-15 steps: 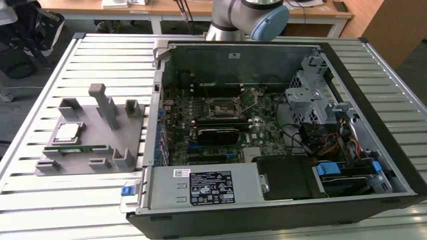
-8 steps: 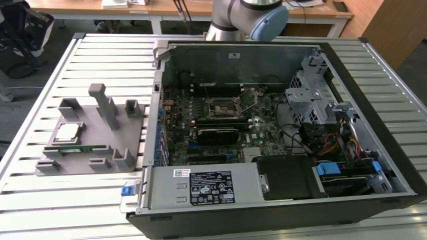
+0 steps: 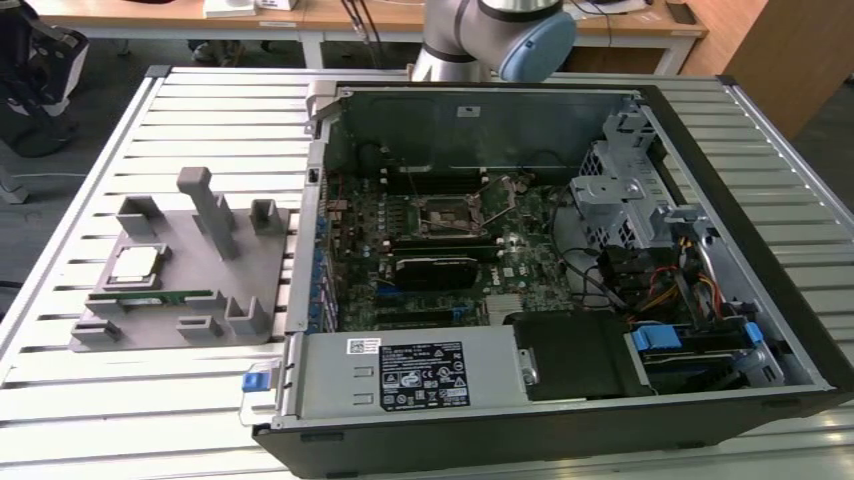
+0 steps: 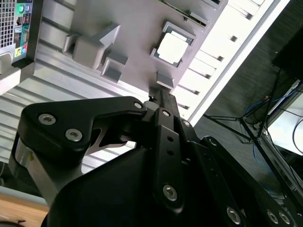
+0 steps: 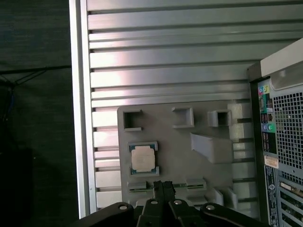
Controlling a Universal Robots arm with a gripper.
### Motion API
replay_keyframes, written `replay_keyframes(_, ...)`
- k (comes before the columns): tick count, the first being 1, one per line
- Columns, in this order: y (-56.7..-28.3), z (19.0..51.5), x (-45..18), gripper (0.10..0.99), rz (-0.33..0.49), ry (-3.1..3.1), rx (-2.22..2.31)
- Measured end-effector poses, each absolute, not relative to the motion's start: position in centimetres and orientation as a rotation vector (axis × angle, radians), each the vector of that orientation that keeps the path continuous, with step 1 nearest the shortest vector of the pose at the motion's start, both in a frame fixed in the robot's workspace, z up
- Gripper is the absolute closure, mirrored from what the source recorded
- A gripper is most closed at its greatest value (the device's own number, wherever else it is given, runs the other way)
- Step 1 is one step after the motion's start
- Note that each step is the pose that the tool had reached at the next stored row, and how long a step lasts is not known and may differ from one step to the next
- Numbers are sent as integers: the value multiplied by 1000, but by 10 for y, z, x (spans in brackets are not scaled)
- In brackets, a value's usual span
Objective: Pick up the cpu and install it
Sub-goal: 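Reach for the cpu, then pick up the cpu and move it towards the insertion slot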
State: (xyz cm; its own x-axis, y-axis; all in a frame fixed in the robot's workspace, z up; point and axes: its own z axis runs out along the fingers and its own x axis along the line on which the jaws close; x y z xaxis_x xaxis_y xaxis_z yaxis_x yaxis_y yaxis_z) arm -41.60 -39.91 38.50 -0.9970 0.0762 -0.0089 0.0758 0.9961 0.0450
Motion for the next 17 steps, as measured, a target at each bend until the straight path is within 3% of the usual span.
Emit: replay_keyframes(17,-399,378,-433,973,69,3128,119)
